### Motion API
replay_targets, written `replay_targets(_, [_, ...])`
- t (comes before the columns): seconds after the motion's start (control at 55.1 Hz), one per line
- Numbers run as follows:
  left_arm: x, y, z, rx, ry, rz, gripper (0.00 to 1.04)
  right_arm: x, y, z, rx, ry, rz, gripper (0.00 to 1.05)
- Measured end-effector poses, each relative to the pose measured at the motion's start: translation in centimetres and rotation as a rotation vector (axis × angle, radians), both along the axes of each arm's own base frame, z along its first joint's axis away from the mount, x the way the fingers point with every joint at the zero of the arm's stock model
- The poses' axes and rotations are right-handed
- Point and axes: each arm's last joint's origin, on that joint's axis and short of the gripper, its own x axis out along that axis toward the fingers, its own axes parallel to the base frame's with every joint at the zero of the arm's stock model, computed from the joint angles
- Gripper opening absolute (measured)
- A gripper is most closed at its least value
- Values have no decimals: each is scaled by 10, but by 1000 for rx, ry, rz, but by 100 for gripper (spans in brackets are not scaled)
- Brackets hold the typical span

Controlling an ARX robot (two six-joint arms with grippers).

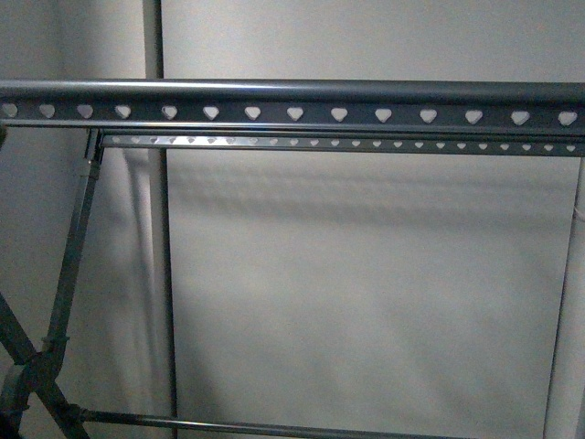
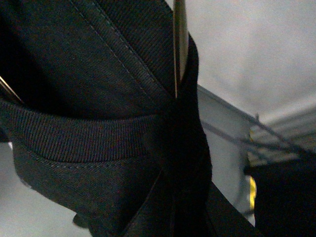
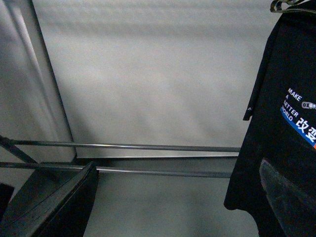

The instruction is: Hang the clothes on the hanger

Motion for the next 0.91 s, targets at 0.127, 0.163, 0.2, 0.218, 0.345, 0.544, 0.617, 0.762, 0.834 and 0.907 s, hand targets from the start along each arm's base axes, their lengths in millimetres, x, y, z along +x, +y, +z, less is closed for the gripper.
replay_targets(0.127, [-13,-6,8,97,-53,-134,5,0,0,0,0,0,0,97])
replay_targets(0.163, [-13,-6,8,110,-53,-139,5,0,0,0,0,0,0,97])
replay_targets(0.2, [-13,-6,7,117,-51,-142,5,0,0,0,0,0,0,97])
replay_targets(0.218, [-12,-6,7,121,-48,-144,5,0,0,0,0,0,0,97])
replay_targets(0.345, [-13,-5,5,129,-44,-147,5,0,0,0,0,0,0,97])
replay_targets(0.544, [-13,-6,5,133,-43,-151,5,0,0,0,0,0,0,97])
replay_targets(0.617, [-10,-8,3,211,-54,-373,5,0,0,0,0,0,0,97])
replay_targets(0.762, [1,-38,14,755,-562,-984,5,0,0,0,0,0,3,97])
replay_targets(0.834, [1,-51,22,1015,-838,-1082,5,0,0,0,0,0,3,97])
replay_targets(0.907, [-1,-63,27,1268,-1031,-1118,5,0,0,0,0,0,0,97])
